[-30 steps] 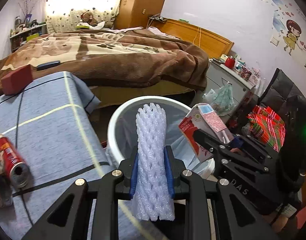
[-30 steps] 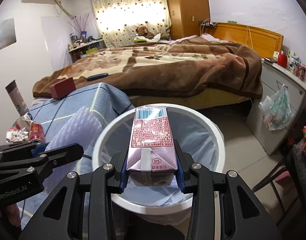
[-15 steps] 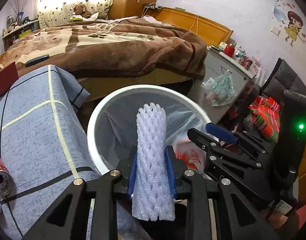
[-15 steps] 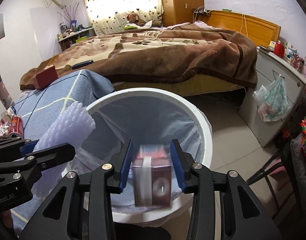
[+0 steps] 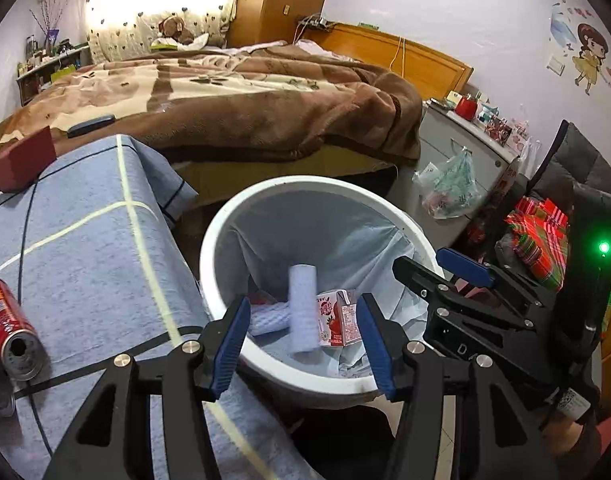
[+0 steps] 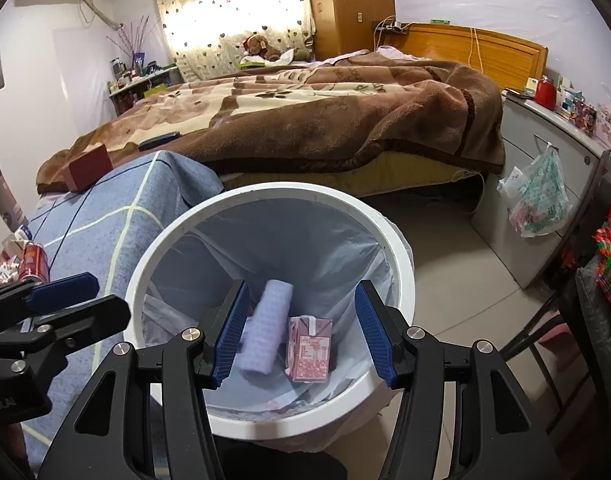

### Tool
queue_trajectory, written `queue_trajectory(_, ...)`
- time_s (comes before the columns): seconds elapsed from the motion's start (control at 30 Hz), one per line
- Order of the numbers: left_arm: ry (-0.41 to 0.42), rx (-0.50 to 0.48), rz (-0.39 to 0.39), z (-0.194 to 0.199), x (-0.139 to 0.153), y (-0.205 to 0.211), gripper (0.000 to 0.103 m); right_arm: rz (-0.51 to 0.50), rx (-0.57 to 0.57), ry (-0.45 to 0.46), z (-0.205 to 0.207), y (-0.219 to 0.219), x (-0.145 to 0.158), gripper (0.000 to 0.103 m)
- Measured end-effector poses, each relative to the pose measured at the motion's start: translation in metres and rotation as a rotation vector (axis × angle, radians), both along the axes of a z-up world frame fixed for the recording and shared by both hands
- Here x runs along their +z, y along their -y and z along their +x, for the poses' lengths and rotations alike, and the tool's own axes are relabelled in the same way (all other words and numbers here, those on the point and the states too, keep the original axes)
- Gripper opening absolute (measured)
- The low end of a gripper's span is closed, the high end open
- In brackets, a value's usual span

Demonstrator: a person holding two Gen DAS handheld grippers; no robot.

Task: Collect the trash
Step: 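Open both tools to drop the foam net and carton into the bin, then move both tools back toward the remaining trash on the table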

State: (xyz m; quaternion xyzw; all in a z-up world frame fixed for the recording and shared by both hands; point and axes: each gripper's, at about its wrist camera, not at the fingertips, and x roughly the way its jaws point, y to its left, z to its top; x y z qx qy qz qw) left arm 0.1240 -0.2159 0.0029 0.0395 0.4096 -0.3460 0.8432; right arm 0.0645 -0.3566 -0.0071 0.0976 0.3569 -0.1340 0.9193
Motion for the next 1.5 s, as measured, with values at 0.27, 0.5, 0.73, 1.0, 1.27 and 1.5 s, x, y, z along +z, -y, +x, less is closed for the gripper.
queue_trajectory(0.27,0.015,0.042,-0.028,-0.005,0.009,-0.025,0.058,0.005,0.019,0.029,-0.001,-0.010,0.007,0.056)
queue_trajectory(0.5,0.041,0.107,-0.040,-0.008,0.015,-0.057,0.059,0.008,0.049,0.052,0.000,-0.025,0.011,0.056)
queue_trajectory(0.73,0.066,0.180,-0.056,-0.012,0.021,-0.094,0.061,0.012,0.102,0.074,0.003,-0.046,0.017,0.056)
queue_trajectory(1.0,0.093,0.280,-0.049,-0.018,0.022,-0.142,0.063,0.015,0.197,0.092,0.010,-0.083,0.021,0.056)
queue_trajectory(1.27,0.110,0.403,-0.045,-0.015,0.026,-0.197,0.065,0.017,0.296,0.103,0.023,-0.124,0.028,0.056)
queue_trajectory(1.5,0.110,0.513,-0.045,-0.010,0.026,-0.250,0.065,0.014,0.387,0.096,0.037,-0.158,0.029,0.056)
